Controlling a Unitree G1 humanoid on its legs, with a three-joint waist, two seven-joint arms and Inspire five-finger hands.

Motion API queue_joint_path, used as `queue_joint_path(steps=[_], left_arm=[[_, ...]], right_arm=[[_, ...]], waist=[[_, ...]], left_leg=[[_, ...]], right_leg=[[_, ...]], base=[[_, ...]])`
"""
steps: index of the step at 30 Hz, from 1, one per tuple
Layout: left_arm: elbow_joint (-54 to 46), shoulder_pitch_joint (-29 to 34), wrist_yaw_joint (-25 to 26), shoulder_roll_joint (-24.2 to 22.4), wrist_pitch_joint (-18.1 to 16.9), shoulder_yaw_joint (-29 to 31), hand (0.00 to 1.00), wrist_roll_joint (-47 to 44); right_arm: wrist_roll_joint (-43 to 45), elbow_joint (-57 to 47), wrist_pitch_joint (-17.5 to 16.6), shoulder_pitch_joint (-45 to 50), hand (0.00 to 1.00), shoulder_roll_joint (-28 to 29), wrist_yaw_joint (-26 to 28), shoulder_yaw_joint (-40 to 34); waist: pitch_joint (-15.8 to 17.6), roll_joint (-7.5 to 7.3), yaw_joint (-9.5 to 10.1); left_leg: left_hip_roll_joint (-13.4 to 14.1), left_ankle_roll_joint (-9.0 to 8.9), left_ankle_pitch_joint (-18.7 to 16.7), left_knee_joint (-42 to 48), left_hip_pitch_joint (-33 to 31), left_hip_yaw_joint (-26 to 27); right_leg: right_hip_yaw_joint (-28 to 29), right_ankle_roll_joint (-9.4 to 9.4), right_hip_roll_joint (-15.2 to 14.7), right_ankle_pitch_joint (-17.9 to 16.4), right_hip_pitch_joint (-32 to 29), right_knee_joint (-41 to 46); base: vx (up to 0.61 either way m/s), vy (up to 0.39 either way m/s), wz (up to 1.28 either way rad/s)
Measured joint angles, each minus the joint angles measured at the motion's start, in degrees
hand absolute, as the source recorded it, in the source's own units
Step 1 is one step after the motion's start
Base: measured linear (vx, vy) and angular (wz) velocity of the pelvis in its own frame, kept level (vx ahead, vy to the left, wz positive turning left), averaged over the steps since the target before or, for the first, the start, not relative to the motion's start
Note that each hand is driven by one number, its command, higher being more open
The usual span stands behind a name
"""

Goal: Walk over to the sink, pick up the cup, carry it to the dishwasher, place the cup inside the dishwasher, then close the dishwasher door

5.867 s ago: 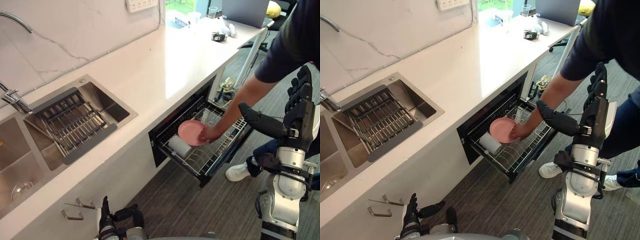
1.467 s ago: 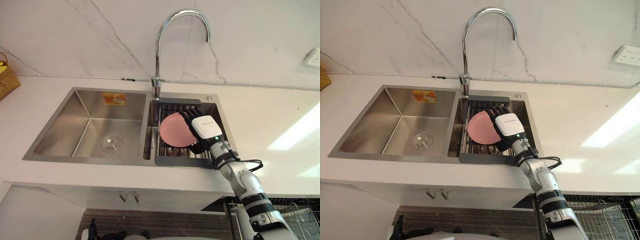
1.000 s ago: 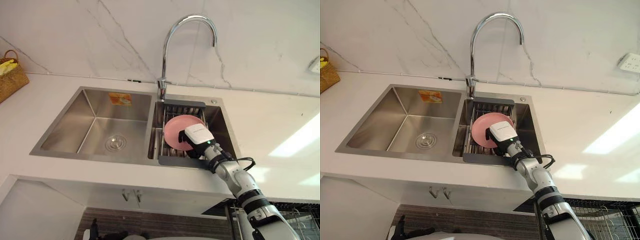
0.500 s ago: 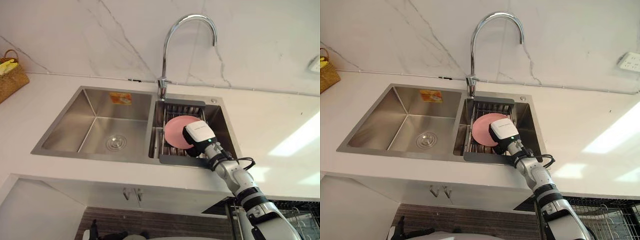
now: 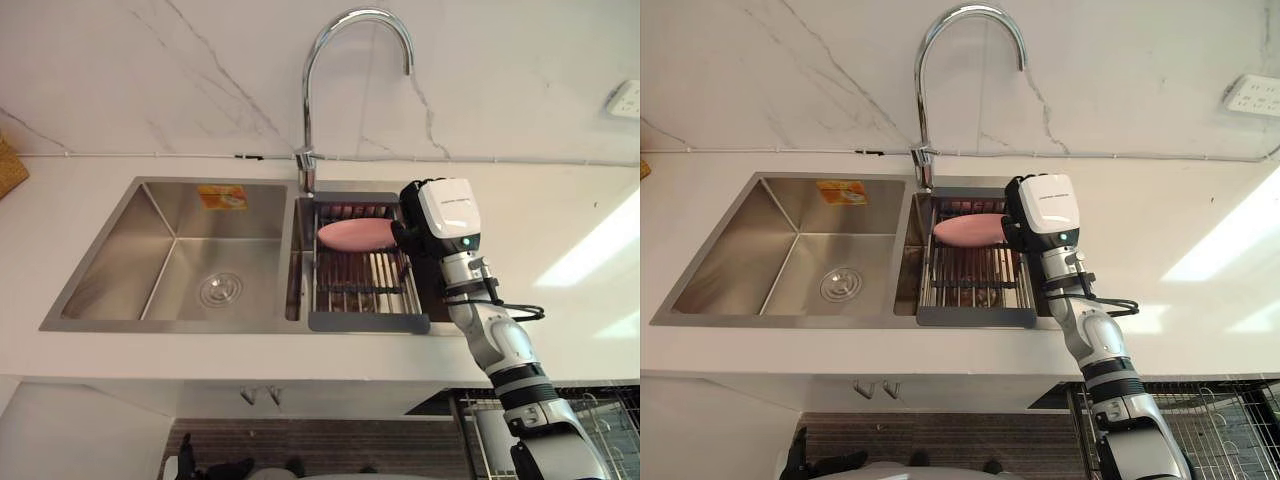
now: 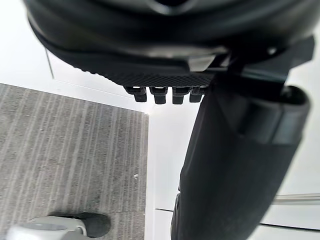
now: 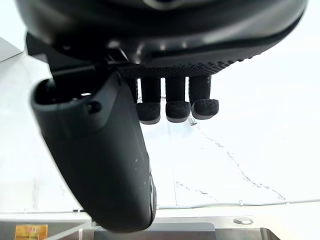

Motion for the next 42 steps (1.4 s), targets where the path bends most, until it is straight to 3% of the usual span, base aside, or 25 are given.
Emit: queue_joint_path(steps=[4,5,18,19,25,28,30,31,33,36,38,42], left_arm=[[-0.05,0.10,0.17,-0.01,-0.29,0.00,1.00,-0.01],[-0.04,0.21,0.37,-0.02,-0.29,0.00,1.00,-0.01],[-0.03,0.50,1.09,-0.09,-0.31,0.02,1.00,0.01],[-0.01,0.85,1.12,-0.79,-0.32,0.05,1.00,0.04],[0.05,0.88,0.82,-0.77,0.54,0.15,1.00,-0.05],[0.44,0.84,-2.53,-0.65,6.34,0.83,1.00,-3.49],[2.03,0.38,-6.20,-0.48,12.79,2.63,1.00,-8.25],[2.37,0.20,-7.04,-0.37,14.42,3.12,1.00,-9.46],[4.40,-1.12,-10.80,0.67,20.15,5.99,1.00,-11.89],[5.82,-2.29,-15.01,2.41,27.01,6.82,1.00,-14.25],[6.49,-2.87,-16.56,3.71,30.05,6.82,1.00,-15.50],[6.55,-2.94,-16.77,3.82,31.46,6.78,1.00,-15.71]], right_arm=[[0.87,0.00,0.19,0.00,0.00,0.00,0.01,0.03],[0.95,0.00,0.15,0.00,1.00,0.01,0.04,0.03],[10.54,-7.18,-1.02,2.47,1.00,0.00,10.85,-0.10],[13.58,-13.46,-4.97,7.57,1.00,-0.01,16.50,-1.76],[14.99,-13.89,-4.95,8.31,1.00,0.00,17.40,-1.79],[20.34,-16.71,-4.72,11.12,1.00,0.12,22.59,-1.92],[25.09,-18.75,-3.80,13.18,1.00,0.49,28.51,-2.20],[25.92,-19.41,-3.44,13.74,1.00,0.58,30.14,-2.41],[29.04,-22.53,-1.68,16.13,1.00,0.65,37.55,-3.41],[32.37,-24.22,-0.38,16.42,1.00,0.73,46.17,-3.25],[32.28,-24.33,-0.22,16.47,1.00,0.77,49.55,-2.26],[29.15,-24.25,-0.37,16.50,1.00,0.76,49.68,-0.95]], waist=[[0.02,0.03,0.05],[0.03,0.05,0.05],[0.23,0.38,-0.20],[-0.17,-0.28,-0.87],[-0.32,-0.53,-0.90],[-0.32,-0.61,-1.26],[-0.39,-0.74,-1.74],[-0.38,-0.85,-1.83],[-0.70,-1.42,-2.19],[-1.14,-1.82,-1.98],[-1.44,-2.37,-1.90],[-1.62,-2.46,-1.97]], left_leg=[[0.05,0.12,-0.13,0.03,0.04,0.59],[0.07,0.16,-0.17,0.04,0.09,0.86],[0.37,0.39,-0.69,0.10,0.38,1.60],[0.47,0.42,-1.63,0.99,0.74,2.55],[0.48,0.42,-1.63,0.96,0.89,2.54],[0.59,0.40,-1.63,0.58,1.93,2.60],[0.75,0.16,-1.81,0.20,2.85,2.98],[0.80,-0.09,-2.08,0.11,2.98,3.57],[1.84,0.36,-2.79,0.33,3.04,11.20],[1.55,0.03,-2.21,0.37,3.47,12.24],[1.36,0.54,-1.83,0.33,3.91,12.23],[1.23,0.48,-1.78,0.27,4.14,12.23]], right_leg=[[0.53,0.00,0.06,0.04,-0.16,0.00],[0.76,-0.01,0.09,0.07,-0.20,0.01],[1.76,-0.04,0.48,0.08,-0.26,0.03],[2.84,-0.01,0.63,0.06,-0.09,0.32],[2.71,-0.01,0.61,0.06,0.07,0.33],[2.29,0.15,0.53,-0.05,0.97,0.57],[1.81,0.91,0.25,-0.63,1.14,2.08],[1.74,1.00,0.12,-0.77,1.14,2.42],[0.43,1.09,-0.81,-1.85,1.17,3.69],[0.15,1.24,-1.45,-2.10,1.27,4.03],[0.02,1.40,-1.62,-2.05,1.89,3.75],[-0.24,1.55,-1.69,-2.04,2.29,3.41]], base=[[-0.03,-0.007,-0.07],[-0.05,-0.010,-0.10],[-0.01,-0.004,-0.02],[0.00,0.000,0.00],[0.00,0.000,0.00],[0.00,0.000,0.00],[-0.02,-0.003,0.01],[-0.08,0.004,0.12],[-0.08,0.011,0.23],[-0.01,0.007,0.05],[0.00,0.009,0.02],[0.00,-0.003,0.01]])
